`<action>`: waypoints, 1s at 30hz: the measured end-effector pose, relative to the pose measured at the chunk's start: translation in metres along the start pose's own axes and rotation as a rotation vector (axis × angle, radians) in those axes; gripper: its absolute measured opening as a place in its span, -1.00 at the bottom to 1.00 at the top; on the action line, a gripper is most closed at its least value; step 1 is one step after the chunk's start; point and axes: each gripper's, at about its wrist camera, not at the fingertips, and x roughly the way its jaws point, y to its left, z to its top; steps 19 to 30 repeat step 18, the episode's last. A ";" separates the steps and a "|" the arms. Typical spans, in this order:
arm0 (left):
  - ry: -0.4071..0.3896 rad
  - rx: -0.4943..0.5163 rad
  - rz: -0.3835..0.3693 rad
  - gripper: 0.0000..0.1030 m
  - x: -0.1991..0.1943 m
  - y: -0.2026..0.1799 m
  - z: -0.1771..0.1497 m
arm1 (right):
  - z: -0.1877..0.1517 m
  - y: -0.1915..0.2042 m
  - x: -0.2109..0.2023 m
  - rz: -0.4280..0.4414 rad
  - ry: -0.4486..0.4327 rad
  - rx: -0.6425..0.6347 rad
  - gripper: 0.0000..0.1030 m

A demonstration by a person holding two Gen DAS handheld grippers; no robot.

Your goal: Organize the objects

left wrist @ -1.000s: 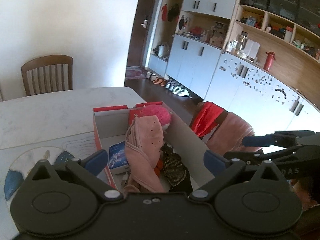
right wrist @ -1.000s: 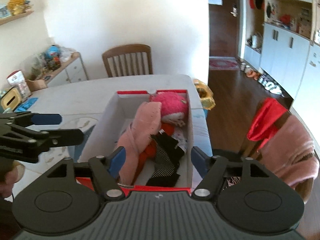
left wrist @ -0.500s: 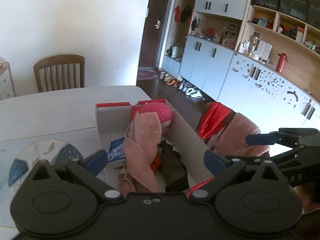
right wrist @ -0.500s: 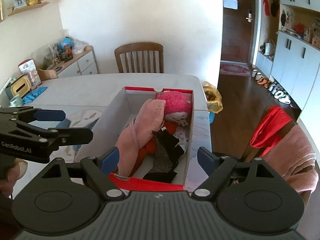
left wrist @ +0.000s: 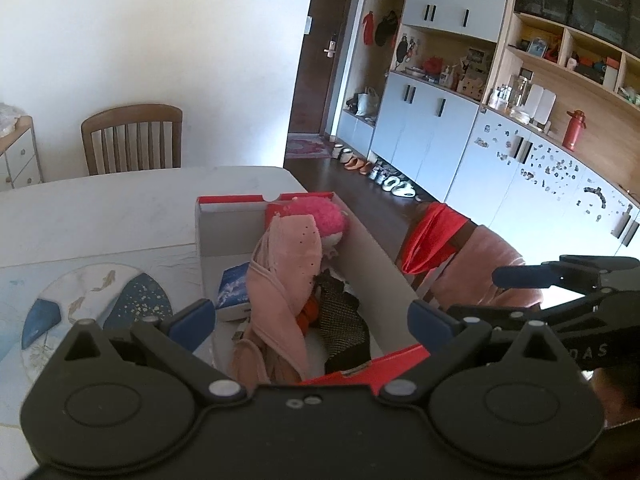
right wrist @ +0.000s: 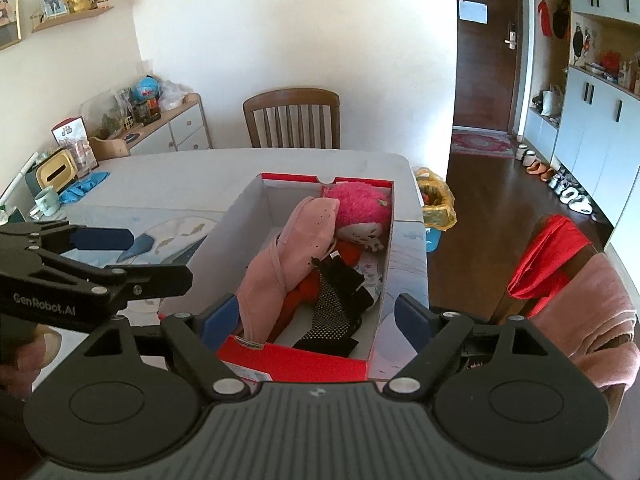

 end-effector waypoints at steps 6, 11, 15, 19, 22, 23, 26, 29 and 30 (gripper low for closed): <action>0.003 0.000 0.013 0.98 -0.002 -0.004 -0.002 | -0.002 -0.002 -0.004 -0.006 -0.008 0.004 0.66; 0.006 -0.003 0.034 0.98 -0.005 -0.007 -0.004 | -0.003 -0.003 -0.005 -0.012 -0.007 0.006 0.66; 0.002 -0.007 0.044 0.98 -0.007 -0.007 -0.006 | -0.003 -0.001 -0.006 -0.015 -0.008 -0.004 0.66; 0.000 -0.001 0.043 0.98 -0.008 -0.007 -0.006 | -0.002 0.001 -0.007 -0.017 -0.013 -0.014 0.66; 0.000 -0.001 0.043 0.98 -0.008 -0.007 -0.006 | -0.002 0.001 -0.007 -0.017 -0.013 -0.014 0.66; 0.000 -0.001 0.043 0.98 -0.008 -0.007 -0.006 | -0.002 0.001 -0.007 -0.017 -0.013 -0.014 0.66; 0.000 -0.001 0.043 0.98 -0.008 -0.007 -0.006 | -0.002 0.001 -0.007 -0.017 -0.013 -0.014 0.66; 0.000 -0.001 0.043 0.98 -0.008 -0.007 -0.006 | -0.002 0.001 -0.007 -0.017 -0.013 -0.014 0.66; 0.000 -0.001 0.043 0.98 -0.008 -0.007 -0.006 | -0.002 0.001 -0.007 -0.017 -0.013 -0.014 0.66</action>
